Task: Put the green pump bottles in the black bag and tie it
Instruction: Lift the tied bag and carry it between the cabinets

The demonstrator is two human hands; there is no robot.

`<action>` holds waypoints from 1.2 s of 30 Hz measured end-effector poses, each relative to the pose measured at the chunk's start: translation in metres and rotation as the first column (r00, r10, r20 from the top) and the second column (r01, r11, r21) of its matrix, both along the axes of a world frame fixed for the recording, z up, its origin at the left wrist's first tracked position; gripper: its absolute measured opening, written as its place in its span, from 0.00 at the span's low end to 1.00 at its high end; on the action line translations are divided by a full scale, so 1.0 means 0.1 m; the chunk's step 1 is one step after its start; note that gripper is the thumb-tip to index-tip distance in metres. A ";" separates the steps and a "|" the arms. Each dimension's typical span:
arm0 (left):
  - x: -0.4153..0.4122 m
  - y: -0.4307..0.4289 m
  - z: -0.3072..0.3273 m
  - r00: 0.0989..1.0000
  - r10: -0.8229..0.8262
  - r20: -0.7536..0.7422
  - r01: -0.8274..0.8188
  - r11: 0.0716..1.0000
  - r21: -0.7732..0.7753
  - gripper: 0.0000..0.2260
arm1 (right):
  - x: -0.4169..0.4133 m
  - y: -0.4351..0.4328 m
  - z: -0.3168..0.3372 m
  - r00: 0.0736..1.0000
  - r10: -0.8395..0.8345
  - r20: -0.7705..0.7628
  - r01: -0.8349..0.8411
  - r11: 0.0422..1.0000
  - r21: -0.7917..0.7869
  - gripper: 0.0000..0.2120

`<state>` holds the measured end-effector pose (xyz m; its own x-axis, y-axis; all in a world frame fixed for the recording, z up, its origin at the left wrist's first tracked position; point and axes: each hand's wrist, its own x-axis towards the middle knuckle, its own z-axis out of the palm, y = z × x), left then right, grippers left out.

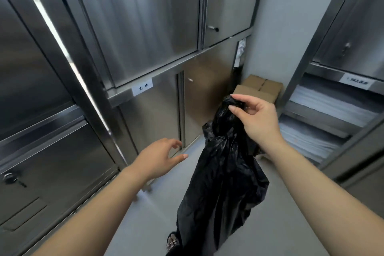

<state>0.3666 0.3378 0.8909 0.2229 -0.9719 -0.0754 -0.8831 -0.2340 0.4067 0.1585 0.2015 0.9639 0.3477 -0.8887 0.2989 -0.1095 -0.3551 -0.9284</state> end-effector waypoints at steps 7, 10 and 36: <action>0.61 -1.25 0.14 0.985 -0.165 0.055 0.168 0.984 -0.055 0.25 | 0.34 -1.14 0.59 0.985 -0.174 -0.014 0.171 0.979 -0.111 0.11; 0.78 -1.71 0.17 0.960 -0.244 0.139 0.254 0.966 -0.055 0.27 | 0.40 -1.55 0.78 0.966 -0.258 -0.012 0.254 0.956 -0.150 0.12; 0.97 -5.14 -0.04 0.851 -0.193 -0.488 0.049 0.955 -0.292 0.41 | 0.70 -4.72 1.80 0.948 -0.285 0.141 0.316 0.900 -0.301 0.09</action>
